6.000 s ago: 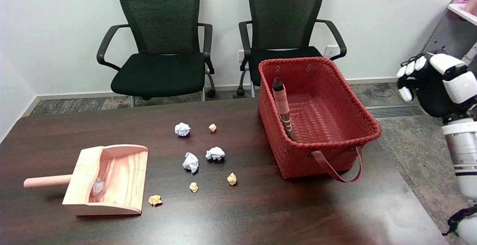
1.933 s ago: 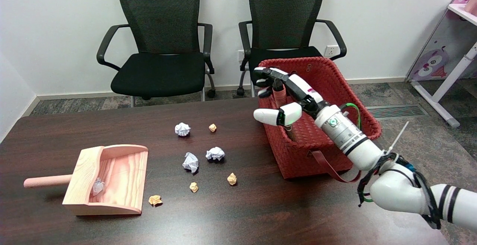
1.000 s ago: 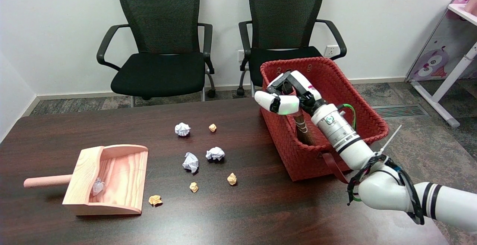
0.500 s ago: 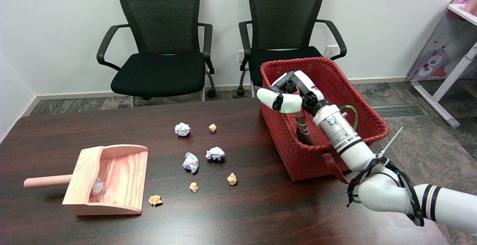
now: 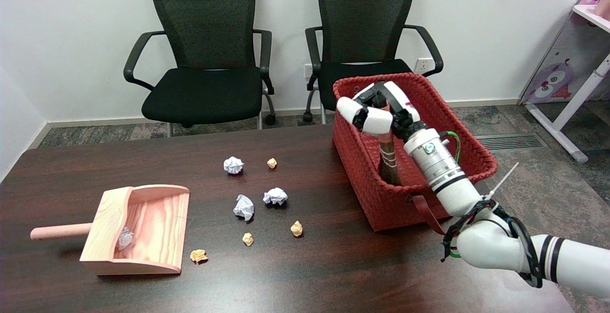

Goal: Pick up the broom by its handle.

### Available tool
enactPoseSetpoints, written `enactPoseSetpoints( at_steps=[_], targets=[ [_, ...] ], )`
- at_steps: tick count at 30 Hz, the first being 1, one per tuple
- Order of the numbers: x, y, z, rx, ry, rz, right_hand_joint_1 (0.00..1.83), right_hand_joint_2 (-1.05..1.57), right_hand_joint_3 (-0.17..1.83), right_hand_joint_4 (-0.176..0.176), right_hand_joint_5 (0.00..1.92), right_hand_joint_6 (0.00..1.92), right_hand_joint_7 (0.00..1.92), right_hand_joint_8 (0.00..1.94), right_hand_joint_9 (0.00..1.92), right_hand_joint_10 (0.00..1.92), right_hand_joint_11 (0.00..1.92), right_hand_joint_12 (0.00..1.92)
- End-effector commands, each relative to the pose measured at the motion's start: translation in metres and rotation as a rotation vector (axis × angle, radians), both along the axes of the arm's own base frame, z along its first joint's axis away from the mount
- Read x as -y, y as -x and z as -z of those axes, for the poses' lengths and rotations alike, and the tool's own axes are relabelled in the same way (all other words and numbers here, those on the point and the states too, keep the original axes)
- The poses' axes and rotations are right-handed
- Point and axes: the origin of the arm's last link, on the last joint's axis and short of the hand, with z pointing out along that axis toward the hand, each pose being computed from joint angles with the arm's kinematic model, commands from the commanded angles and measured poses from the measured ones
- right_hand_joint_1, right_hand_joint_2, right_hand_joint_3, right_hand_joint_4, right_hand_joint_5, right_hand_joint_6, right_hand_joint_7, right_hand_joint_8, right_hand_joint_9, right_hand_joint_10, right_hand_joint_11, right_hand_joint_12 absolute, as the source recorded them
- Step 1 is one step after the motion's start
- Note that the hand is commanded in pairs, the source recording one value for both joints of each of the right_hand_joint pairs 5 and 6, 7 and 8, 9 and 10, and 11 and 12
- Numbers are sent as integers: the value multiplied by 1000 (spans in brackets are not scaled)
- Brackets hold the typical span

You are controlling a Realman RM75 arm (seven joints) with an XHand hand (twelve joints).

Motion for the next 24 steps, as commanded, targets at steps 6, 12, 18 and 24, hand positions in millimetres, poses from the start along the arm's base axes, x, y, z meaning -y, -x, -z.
enactPoseSetpoints(
  at_steps=[6,12,18,24],
  targets=[
    [-6,-4,0,-11,48,-46,712,713,1083,31,1920,1920,1920,1920,1920,1920,1920,1920],
    [-9,-1,8,-98,103,-88,695,729,1058,33,1920,1920,1920,1920,1920,1920,1920,1920],
    [-12,-2,24,-228,132,-164,687,714,1065,33,1920,1920,1920,1920,1920,1920,1920,1920],
    [-13,-2,35,-302,134,-190,668,683,1100,43,1920,1920,1920,1920,1920,1920,1920,1920]
  ],
)
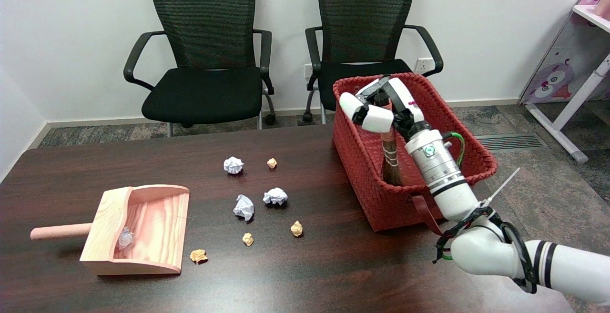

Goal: Pick up the broom by its handle.

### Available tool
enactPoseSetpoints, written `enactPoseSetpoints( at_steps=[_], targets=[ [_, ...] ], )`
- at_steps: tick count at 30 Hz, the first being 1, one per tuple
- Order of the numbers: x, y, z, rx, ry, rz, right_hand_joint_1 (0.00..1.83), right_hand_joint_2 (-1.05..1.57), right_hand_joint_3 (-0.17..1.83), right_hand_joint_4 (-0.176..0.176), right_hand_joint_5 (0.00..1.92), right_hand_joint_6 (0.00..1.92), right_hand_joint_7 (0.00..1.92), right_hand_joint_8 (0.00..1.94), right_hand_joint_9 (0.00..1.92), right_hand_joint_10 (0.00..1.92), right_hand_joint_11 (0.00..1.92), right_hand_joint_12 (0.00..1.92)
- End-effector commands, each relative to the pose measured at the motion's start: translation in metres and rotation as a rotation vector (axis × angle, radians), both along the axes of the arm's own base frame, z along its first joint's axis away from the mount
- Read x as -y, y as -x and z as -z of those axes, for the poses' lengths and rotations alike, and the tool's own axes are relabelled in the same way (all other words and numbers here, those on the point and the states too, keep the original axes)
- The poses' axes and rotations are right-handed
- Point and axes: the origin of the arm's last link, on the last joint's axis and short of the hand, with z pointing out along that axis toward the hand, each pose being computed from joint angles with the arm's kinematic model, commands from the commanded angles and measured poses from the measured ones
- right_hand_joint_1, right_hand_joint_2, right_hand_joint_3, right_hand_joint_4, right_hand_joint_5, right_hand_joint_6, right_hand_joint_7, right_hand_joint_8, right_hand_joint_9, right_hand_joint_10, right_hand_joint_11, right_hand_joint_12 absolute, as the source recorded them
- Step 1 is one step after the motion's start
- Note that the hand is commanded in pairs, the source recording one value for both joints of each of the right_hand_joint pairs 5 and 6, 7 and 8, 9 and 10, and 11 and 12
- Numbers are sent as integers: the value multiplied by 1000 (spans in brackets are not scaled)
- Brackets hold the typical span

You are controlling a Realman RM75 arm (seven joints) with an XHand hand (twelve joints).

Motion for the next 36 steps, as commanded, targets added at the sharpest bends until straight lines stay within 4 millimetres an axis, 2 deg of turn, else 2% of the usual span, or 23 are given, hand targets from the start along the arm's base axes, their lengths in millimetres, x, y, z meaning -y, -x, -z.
enactPoseSetpoints(
  at_steps=[1,4,6,9,11,12,13,14,15,18,19,23,30,36],
  targets=[
    [-7,2,28,-224,61,-101,666,679,1104,44,1920,1920,1920,1920,1920,1920,1920,1920],
    [-7,3,30,-234,64,-106,656,667,1118,46,1920,1920,1920,1920,1920,1920,1920,1920],
    [-7,4,32,-231,62,-105,657,667,1115,176,1810,1810,1810,1810,1860,1860,1908,1908],
    [-8,4,32,-231,62,-104,656,652,1113,176,1583,1583,1583,1583,1633,1633,1810,1810],
    [-8,5,32,-231,62,-102,659,598,1132,176,1363,1363,1363,1363,1367,1367,1639,1639],
    [-8,5,32,-231,62,-102,661,566,1143,135,1262,1262,1262,1262,1193,1193,1547,1547],
    [-8,5,32,-229,61,-102,662,538,1147,39,1203,1203,1203,1203,1118,1118,1484,1484],
    [-8,5,32,-224,59,-102,664,530,1138,27,1169,1169,1169,1169,1075,1075,1444,1444],
    [-8,5,32,-224,58,-102,666,505,1127,-5,1094,1094,1094,1094,1010,1010,1391,1391],
    [-8,4,33,-218,55,-104,661,457,1039,-156,853,853,853,853,821,821,1182,1182],
    [-9,3,33,-216,56,-106,664,451,1005,-169,799,799,799,799,793,793,1143,1143],
    [-11,2,32,-209,61,-113,661,417,953,-167,658,658,658,658,737,737,1091,1091],
    [-15,1,21,-168,79,-98,695,273,847,-163,416,416,416,416,592,592,884,884],
    [-13,3,4,-36,42,-84,707,166,793,-132,313,313,313,313,456,456,783,783]
  ],
)
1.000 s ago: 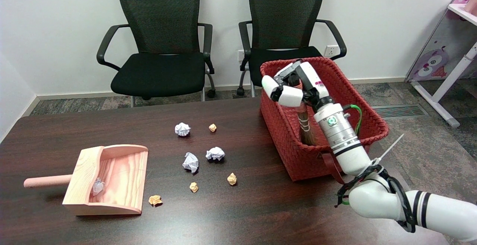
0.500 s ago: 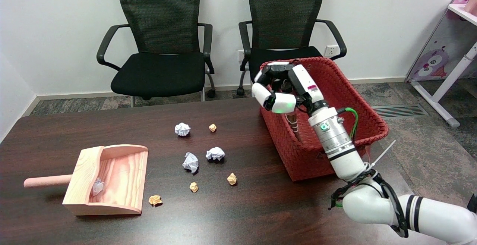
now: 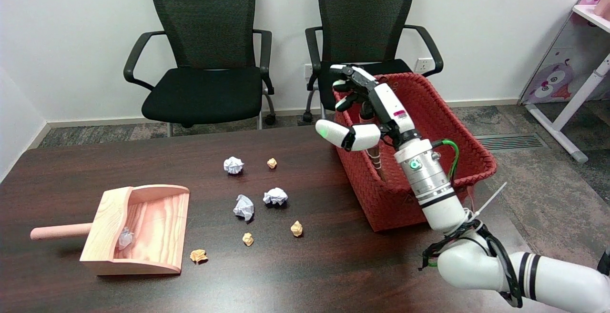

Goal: Pick up the broom by its handle.

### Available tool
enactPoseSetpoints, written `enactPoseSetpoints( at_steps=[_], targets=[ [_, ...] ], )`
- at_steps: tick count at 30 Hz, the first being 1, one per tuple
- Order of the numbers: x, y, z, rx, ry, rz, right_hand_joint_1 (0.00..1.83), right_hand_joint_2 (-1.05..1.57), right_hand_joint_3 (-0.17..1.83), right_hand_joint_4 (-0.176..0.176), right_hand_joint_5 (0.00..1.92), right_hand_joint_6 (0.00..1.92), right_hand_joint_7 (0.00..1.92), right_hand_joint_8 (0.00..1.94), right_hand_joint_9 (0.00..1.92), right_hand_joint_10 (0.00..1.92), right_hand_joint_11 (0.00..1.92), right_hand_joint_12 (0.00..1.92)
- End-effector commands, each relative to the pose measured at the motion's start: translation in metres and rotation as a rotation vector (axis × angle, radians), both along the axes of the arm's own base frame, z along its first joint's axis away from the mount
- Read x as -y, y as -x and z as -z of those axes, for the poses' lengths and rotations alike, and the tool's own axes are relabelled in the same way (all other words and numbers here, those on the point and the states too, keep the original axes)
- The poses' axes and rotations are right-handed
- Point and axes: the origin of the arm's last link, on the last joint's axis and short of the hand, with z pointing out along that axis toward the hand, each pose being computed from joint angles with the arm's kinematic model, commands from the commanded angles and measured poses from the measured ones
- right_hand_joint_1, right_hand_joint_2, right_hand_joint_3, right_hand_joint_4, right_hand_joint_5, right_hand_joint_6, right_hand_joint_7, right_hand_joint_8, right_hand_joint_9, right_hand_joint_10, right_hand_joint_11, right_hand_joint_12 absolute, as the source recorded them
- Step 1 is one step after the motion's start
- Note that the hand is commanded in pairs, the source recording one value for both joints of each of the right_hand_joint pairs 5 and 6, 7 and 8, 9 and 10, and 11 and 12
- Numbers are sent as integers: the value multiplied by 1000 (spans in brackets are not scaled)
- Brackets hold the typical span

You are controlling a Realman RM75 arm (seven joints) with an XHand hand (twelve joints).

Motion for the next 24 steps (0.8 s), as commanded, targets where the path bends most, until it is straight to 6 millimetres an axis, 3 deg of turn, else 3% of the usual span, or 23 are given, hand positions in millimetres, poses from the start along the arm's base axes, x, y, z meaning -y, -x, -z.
enactPoseSetpoints(
  at_steps=[1,6,11,15,24],
  targets=[
    [-3,0,-26,176,-33,13,710,151,784,-125,298,298,298,298,432,432,765,765],
    [-3,-3,-38,233,-66,18,709,153,718,-128,265,265,265,265,396,396,722,722],
    [-2,-1,-52,337,-100,46,712,167,670,-176,218,218,218,218,365,365,694,694],
    [-1,5,-63,431,-145,79,717,177,653,-176,229,229,229,229,346,346,680,680],
    [-5,10,-57,600,-325,122,730,110,683,-176,223,223,223,223,320,320,636,636]
  ],
)
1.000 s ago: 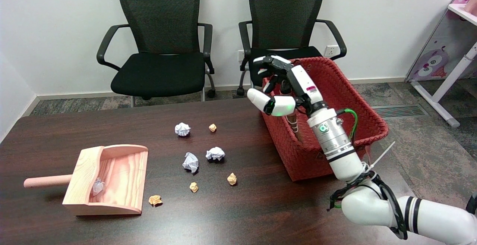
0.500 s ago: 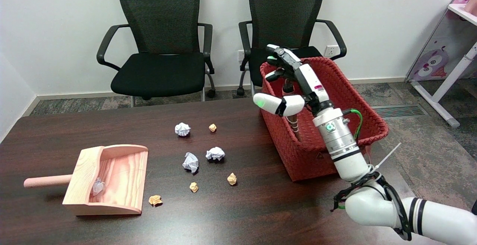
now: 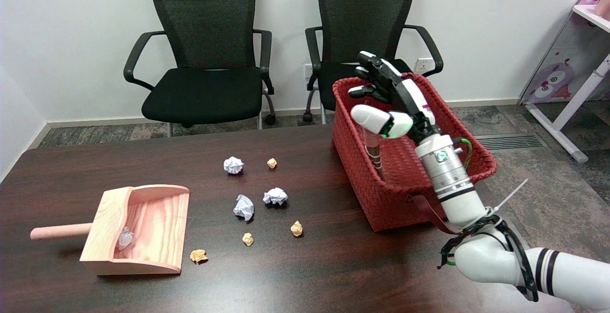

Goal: Pick up the broom by its handle.

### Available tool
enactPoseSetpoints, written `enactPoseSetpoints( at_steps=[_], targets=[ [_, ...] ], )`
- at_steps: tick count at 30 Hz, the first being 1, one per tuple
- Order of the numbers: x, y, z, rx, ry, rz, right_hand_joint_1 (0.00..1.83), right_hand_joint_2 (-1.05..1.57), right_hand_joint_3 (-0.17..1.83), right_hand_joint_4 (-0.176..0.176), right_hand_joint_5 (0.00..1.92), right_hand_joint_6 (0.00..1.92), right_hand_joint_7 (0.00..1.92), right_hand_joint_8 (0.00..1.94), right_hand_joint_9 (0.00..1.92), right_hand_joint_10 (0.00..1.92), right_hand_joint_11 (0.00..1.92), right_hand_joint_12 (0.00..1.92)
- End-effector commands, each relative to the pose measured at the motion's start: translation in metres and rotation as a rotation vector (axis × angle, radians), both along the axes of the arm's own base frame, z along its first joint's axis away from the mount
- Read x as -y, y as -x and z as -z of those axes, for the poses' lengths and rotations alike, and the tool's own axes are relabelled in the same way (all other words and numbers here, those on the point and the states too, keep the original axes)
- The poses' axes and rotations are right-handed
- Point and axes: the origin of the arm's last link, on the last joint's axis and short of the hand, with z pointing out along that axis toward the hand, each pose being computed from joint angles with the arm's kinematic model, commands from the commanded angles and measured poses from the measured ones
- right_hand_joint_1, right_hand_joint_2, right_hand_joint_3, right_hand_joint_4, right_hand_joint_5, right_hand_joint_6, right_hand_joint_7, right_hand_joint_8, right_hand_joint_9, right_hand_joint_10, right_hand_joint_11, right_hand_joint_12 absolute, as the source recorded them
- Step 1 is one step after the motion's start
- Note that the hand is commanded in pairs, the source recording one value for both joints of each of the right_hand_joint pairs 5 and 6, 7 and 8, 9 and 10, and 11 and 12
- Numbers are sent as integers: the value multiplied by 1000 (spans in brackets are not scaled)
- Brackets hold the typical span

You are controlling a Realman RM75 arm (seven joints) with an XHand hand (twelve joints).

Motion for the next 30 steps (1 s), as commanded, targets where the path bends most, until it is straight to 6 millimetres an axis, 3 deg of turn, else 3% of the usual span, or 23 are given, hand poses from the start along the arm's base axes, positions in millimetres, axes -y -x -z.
enactPoseSetpoints(
  at_steps=[1,17,30],
  targets=[
    [-4,10,-16,315,-239,67,730,109,681,-176,223,223,223,223,320,320,630,630],
    [-10,21,4,255,-374,142,727,116,654,-176,171,171,171,171,285,285,531,531],
    [-19,21,-9,178,-382,175,731,158,617,-176,176,176,176,176,374,374,543,543]
  ],
)
